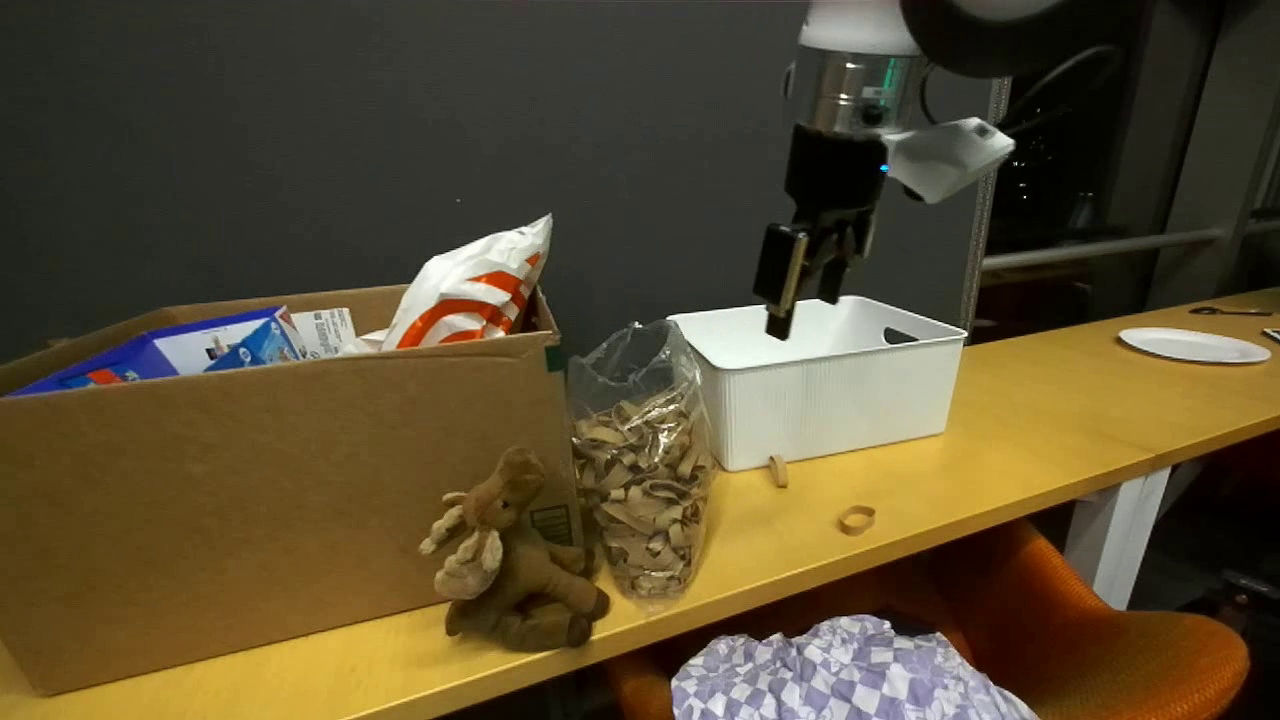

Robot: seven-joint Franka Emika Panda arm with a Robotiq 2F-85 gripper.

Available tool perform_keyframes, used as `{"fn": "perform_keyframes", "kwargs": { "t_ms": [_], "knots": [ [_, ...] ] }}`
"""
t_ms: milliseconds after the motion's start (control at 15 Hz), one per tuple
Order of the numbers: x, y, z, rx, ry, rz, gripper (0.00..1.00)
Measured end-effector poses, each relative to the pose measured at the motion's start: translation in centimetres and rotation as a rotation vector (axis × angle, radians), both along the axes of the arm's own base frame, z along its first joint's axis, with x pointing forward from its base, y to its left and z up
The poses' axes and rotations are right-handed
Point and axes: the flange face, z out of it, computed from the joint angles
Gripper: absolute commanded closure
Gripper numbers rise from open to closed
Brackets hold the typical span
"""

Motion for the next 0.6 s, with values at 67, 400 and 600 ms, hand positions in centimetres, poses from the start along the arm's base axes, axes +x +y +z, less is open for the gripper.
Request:
{"fn": "perform_keyframes", "kwargs": {
  "t_ms": [67,400,600],
  "knots": [
    [-1.2,-1.7,-1.0,0.006,0.029,-0.036,0.00],
    [-4.1,-9.1,-7.1,0.068,0.093,-0.200,0.00],
    [-3.0,-11.7,-10.5,0.124,0.093,-0.296,0.00]
  ]
}}
